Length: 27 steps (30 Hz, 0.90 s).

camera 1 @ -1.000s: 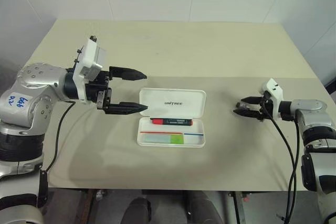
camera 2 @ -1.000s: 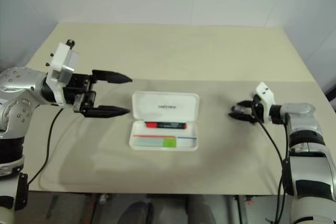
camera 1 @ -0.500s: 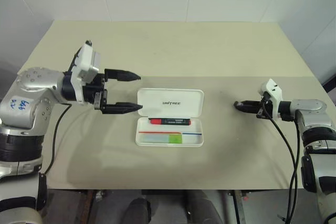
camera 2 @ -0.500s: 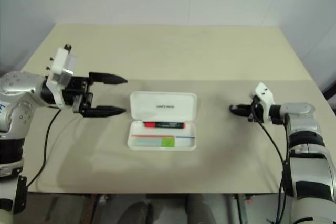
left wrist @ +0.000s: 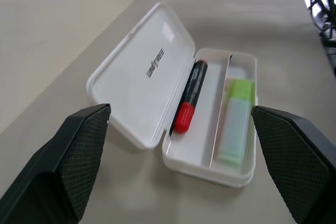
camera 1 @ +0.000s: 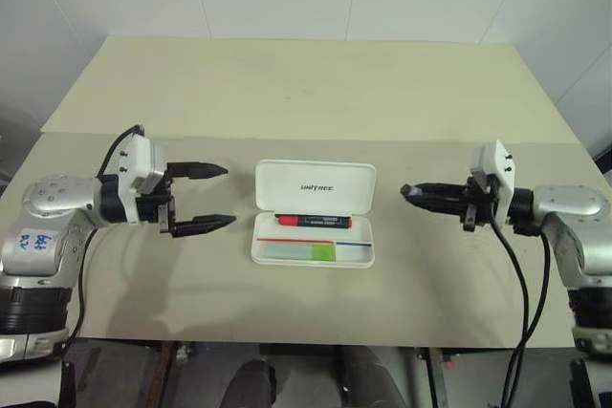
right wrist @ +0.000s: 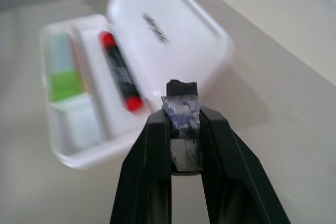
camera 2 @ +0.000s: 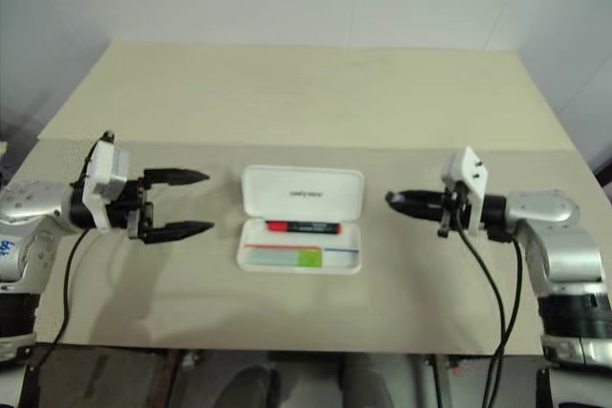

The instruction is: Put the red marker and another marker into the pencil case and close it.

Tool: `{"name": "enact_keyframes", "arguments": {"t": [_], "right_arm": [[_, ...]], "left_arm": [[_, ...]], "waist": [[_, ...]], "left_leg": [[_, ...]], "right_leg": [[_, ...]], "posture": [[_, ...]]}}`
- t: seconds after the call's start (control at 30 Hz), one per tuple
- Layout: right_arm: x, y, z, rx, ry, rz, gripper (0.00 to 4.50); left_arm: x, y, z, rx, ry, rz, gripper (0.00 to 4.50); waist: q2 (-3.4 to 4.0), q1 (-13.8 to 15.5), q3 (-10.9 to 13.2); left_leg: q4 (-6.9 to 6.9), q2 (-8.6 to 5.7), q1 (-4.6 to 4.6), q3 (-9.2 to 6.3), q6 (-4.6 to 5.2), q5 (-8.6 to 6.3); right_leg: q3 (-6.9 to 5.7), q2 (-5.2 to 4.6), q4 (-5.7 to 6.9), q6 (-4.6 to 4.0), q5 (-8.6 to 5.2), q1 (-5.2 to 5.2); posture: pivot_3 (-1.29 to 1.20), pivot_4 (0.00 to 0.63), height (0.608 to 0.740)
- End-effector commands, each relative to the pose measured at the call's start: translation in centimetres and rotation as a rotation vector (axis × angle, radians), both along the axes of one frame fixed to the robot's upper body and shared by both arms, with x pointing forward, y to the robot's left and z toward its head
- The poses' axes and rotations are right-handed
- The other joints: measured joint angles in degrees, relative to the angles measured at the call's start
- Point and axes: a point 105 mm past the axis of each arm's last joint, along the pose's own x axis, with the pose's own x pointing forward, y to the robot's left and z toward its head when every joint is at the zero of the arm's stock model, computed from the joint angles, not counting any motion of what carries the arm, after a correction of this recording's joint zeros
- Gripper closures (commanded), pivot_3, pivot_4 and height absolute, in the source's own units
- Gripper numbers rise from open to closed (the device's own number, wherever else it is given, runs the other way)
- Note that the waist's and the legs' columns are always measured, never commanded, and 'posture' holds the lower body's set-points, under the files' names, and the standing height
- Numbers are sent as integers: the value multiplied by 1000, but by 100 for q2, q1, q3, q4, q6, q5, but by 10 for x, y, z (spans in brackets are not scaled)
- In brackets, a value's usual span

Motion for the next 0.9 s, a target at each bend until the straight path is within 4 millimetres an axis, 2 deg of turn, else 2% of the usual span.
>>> {"name": "enact_keyframes", "arguments": {"t": [0.03, 0.2, 0.4, 0.6, 0.9], "right_arm": [[-15, 25, 0, 37, 16, 50, 4125], [-25, 49, -13, 50, 60, 105, 4125], [-26, 61, -25, 17, 74, 151, 4125], [-26, 65, -43, -43, 85, 194, 4125], [-16, 64, -58, -86, 84, 189, 4125]], "left_arm": [[-5, 4, -2, 16, -44, -1, 0], [-7, 5, -11, 21, -65, -9, 0], [-8, -1, -13, 24, -74, -24, 0], [-9, -6, -14, 16, -65, -29, 0], [-9, -12, -12, 7, -67, -30, 0]], "waist": [[0, 12, 0], [-1, 30, 0], [-1, 32, 0], [-1, 21, 0], [-1, 27, 0]], "left_leg": [[4, -1, 0, 1, 0, 0], [7, -6, 4, 7, 3, 2], [4, -9, 3, 9, 1, 5], [2, -9, 3, 9, 2, 4], [1, -8, 3, 8, 1, 4]], "right_leg": [[1, 0, -2, 0, 0, 0], [1, -11, 2, 2, 1, 5], [-11, -10, 0, 0, 1, 8], [-11, -8, -1, 0, 1, 7], [-15, -6, -1, -1, 0, 7]], "posture": [[0, 150, 740], [0, 150, 740], [0, 150, 740], [0, 150, 740], [0, 150, 740]]}}
